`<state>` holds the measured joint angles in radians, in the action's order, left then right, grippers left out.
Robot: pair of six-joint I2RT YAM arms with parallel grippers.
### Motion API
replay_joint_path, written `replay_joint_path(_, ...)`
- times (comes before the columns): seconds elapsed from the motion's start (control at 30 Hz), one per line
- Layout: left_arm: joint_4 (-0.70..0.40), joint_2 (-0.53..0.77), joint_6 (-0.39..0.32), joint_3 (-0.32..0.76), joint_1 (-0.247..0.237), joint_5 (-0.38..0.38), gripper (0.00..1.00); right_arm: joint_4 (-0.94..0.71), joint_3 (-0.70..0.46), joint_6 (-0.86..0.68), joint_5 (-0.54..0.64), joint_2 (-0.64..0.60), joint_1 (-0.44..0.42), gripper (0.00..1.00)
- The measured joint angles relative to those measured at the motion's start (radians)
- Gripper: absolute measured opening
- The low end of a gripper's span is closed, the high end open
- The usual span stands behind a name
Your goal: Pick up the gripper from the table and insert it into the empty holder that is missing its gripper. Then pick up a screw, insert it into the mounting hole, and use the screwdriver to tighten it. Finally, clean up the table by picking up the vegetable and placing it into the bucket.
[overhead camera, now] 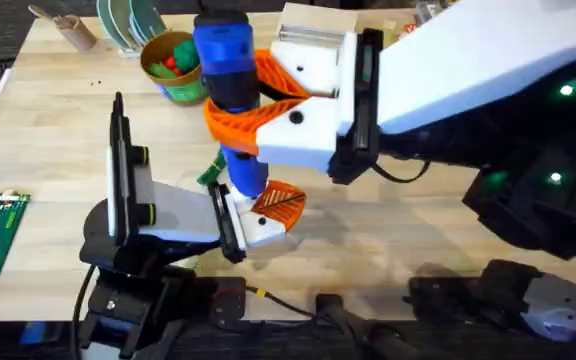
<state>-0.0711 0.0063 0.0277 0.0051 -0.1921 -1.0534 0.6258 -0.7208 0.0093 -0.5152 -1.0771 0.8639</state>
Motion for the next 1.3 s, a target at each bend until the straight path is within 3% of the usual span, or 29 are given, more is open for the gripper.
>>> replay_joint_path(0.77, -0.004, 0.000, 0.004, 0.000, 0.000, 0.000, 0.003, 0.003, 0.000, 0.014, -0.002, -0.014, 0.000, 0.088)
replay_joint_path(0.9, 0.000, 0.000, 0.003, 0.000, 0.000, 0.000, 0.003, 0.085, 0.005, 0.018, -0.004, -0.015, -0.012, 0.086)
replay_joint_path(1.13, 0.000, 0.000, 0.003, 0.000, 0.000, 0.000, 0.003, 0.295, 0.006, 0.020, -0.006, 0.054, -0.140, 0.081)
replay_joint_path(1.3, 0.000, 0.000, 0.003, 0.000, 0.000, 0.000, 0.003, 0.154, 0.006, -0.075, 0.000, 0.073, -0.258, 0.079)
